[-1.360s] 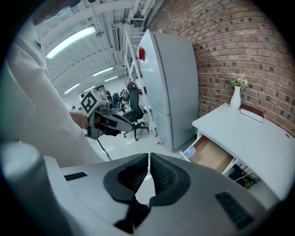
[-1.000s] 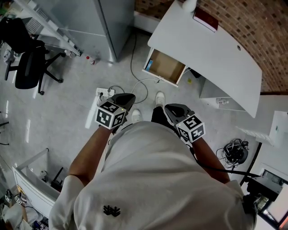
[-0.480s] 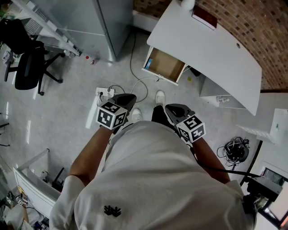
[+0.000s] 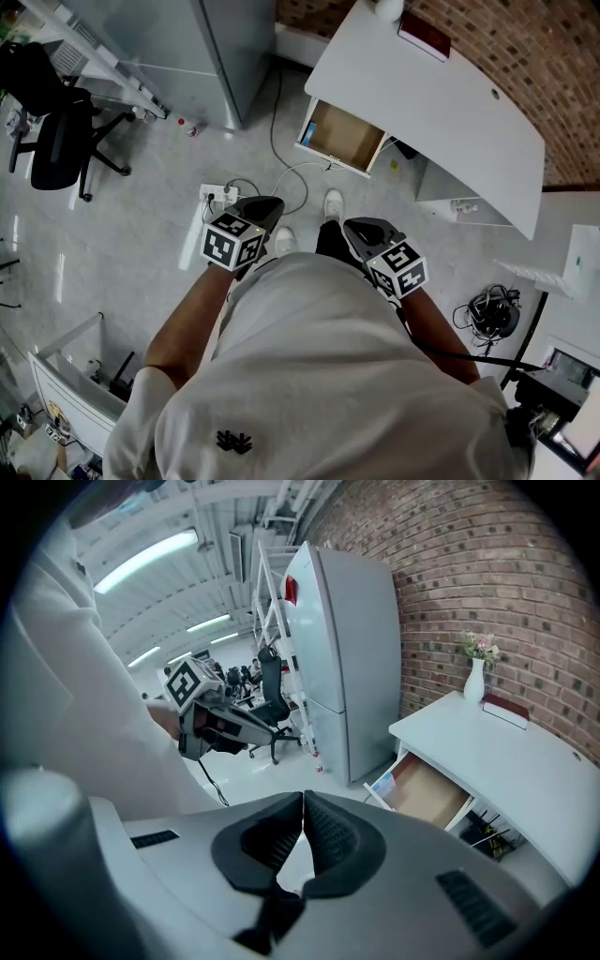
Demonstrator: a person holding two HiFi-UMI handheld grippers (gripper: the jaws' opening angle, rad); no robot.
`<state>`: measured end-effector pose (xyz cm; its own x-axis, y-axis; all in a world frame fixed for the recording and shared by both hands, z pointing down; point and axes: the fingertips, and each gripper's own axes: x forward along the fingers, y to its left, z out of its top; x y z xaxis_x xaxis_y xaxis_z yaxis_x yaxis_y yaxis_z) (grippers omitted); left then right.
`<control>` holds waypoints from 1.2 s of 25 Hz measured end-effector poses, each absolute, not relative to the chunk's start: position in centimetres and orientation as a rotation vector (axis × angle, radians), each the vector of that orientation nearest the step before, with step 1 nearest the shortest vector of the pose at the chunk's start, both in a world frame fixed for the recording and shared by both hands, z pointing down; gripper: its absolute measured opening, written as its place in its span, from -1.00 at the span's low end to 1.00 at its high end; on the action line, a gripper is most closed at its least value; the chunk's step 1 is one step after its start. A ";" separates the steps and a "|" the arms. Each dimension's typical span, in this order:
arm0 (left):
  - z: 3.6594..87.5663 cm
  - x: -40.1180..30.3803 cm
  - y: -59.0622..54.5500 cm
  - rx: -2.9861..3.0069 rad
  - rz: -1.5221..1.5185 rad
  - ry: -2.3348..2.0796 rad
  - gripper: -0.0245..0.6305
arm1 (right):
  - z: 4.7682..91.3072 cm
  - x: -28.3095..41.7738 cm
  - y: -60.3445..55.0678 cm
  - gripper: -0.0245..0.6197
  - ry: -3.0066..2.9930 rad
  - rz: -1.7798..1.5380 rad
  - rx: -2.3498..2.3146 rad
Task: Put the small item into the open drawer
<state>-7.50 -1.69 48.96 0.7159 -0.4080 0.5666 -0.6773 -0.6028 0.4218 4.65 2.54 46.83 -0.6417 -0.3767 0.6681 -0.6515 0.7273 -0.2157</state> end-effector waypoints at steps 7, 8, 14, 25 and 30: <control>49.2 -7.5 -1.5 2.280 0.559 -0.805 -0.83 | 46.8 4.3 2.5 -0.83 -2.322 0.597 0.774; 49.2 -7.4 -1.5 2.280 0.559 -0.805 -0.83 | 46.8 4.4 2.5 -0.83 -2.322 0.598 0.774; 49.4 -7.3 -1.8 2.280 0.557 -0.804 -0.83 | 46.9 4.6 2.4 -0.83 -2.317 0.599 0.775; 49.5 -7.2 -2.0 2.280 0.556 -0.792 -0.83 | 46.9 4.6 2.3 -0.83 -2.309 0.604 0.779; 49.8 -7.2 -2.0 2.277 0.559 -0.786 -0.83 | 47.0 4.5 2.3 -0.83 -2.306 0.600 0.773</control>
